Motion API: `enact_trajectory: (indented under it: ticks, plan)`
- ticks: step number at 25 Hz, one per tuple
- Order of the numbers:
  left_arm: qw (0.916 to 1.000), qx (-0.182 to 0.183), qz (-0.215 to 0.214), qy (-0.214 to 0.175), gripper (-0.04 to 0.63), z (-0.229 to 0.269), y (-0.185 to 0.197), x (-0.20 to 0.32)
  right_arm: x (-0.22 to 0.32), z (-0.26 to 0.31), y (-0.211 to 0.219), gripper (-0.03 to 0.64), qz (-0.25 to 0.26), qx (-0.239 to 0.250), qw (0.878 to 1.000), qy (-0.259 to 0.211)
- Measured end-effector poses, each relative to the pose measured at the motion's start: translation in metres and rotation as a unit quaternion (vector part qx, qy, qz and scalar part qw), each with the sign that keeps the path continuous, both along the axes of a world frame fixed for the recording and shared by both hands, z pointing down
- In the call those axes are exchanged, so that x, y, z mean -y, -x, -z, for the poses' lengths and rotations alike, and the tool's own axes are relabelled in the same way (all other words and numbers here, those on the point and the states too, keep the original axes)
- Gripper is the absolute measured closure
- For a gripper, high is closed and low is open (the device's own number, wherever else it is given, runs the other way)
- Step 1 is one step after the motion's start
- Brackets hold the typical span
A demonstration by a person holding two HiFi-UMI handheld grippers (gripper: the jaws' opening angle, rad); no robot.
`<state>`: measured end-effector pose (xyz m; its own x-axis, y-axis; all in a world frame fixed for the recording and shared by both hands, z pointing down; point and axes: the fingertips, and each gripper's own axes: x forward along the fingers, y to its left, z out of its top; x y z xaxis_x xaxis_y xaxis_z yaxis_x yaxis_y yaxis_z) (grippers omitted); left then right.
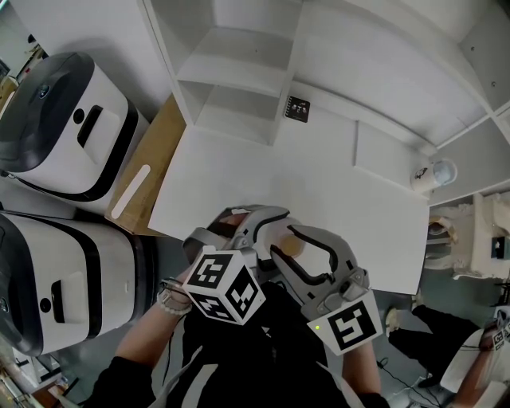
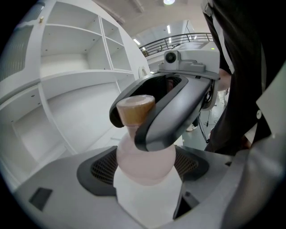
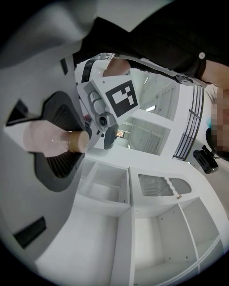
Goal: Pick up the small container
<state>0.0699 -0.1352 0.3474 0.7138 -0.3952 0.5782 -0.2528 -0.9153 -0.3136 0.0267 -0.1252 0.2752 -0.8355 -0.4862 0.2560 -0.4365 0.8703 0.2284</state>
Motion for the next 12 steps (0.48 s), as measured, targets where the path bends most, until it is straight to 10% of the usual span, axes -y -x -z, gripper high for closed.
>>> enact_trajectory:
  ticks: [12]
  plan:
    - [1.0000,0.003,-0.001,0.002,0.208,0.0007,0.0034,0.0012,0.0016,0.0021,0.0047,0.468,0.003,0.005,1.000,-0.005]
